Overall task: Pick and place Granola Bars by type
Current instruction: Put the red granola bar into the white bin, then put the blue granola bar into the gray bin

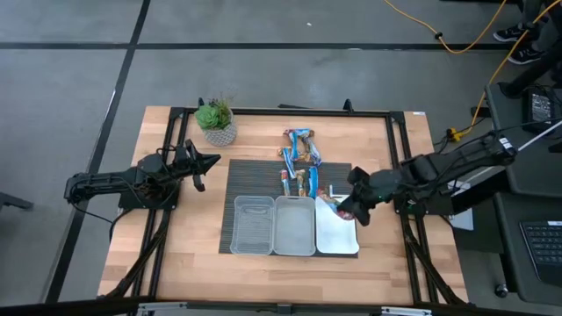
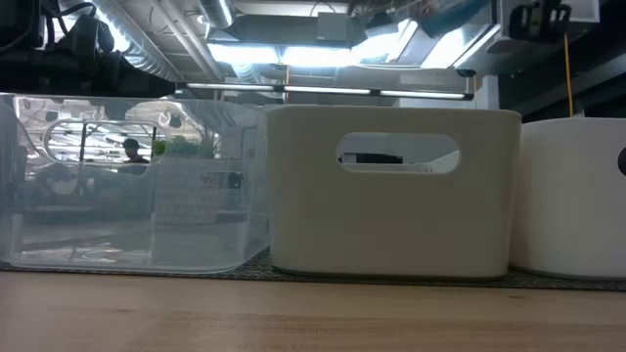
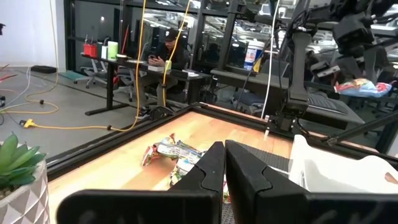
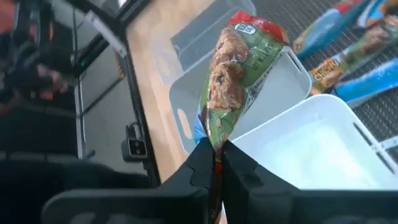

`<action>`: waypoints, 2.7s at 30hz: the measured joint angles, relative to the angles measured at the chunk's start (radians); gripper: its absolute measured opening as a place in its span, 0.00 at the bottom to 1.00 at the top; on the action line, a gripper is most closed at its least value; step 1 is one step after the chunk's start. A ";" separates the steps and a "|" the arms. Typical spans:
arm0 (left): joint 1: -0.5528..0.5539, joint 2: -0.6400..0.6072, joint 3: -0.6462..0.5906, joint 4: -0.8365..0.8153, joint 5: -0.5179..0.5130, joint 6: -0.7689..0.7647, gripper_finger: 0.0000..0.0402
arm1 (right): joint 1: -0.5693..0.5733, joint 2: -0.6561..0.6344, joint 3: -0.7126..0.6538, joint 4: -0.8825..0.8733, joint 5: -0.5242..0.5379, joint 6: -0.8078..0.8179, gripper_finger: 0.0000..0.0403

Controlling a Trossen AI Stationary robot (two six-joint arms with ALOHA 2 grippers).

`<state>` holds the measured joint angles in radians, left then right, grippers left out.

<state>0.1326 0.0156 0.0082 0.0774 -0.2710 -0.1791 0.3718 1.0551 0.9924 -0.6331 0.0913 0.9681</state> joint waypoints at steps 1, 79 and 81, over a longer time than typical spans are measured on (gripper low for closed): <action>0.000 0.000 0.000 0.000 0.000 0.000 0.02 | 0.013 0.005 0.000 -0.001 0.026 0.030 0.03; 0.000 0.000 0.000 -0.024 0.003 -0.020 0.02 | -0.623 0.207 0.198 -0.249 -0.027 -0.672 0.40; 0.000 0.000 0.000 -0.024 0.003 -0.021 0.02 | -0.669 0.227 0.198 -0.249 -0.075 -0.725 0.40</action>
<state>0.1322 0.0158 0.0082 0.0536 -0.2684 -0.1997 -0.2974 1.2822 1.1900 -0.8817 0.0165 0.2435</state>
